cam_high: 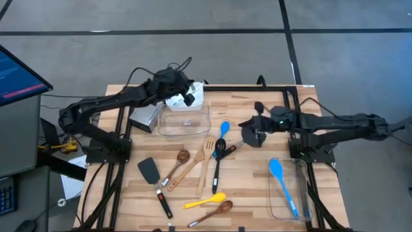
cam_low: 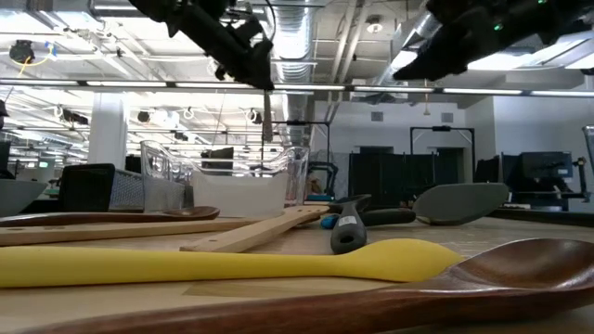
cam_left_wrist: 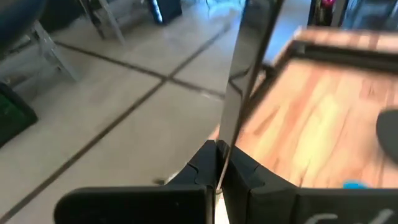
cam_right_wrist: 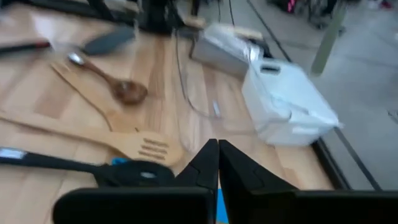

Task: Pick & Place Kitchen Items
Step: Put the gray table knife into the white bin

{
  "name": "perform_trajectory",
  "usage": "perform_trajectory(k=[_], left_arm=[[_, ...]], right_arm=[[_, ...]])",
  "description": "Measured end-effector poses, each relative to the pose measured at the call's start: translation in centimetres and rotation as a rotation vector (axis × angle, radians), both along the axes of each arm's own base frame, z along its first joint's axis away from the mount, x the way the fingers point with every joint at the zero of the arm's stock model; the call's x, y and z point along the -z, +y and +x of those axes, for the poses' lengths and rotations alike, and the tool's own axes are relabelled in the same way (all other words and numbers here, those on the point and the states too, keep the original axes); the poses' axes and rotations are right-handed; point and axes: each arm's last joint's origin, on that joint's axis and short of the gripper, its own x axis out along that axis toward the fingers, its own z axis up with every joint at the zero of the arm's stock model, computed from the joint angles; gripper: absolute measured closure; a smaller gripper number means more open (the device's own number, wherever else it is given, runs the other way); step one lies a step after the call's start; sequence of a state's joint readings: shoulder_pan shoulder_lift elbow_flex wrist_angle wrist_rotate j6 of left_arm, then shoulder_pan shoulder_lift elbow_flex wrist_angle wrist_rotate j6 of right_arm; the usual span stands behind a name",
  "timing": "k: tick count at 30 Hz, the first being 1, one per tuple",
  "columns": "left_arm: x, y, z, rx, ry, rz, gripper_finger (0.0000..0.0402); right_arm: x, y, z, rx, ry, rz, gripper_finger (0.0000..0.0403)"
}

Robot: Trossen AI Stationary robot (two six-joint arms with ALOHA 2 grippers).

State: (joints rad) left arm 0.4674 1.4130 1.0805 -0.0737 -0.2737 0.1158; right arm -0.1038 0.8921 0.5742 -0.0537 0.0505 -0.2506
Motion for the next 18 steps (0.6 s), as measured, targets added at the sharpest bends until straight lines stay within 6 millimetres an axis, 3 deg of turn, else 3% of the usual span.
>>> perform_trajectory(k=[9, 18], left_arm=[[-1.0, 2.1, 0.5, -0.054, 0.233, -0.123, 0.0401], [-0.7, 5.0, 0.4, -0.131, 0.339, -0.214, 0.0401]], right_arm=[[1.2, -0.2, -4.1, -0.025, -0.154, 0.072, 0.0401], [4.4, 0.0, -5.5, -0.103, -0.313, 0.188, 0.0402]])
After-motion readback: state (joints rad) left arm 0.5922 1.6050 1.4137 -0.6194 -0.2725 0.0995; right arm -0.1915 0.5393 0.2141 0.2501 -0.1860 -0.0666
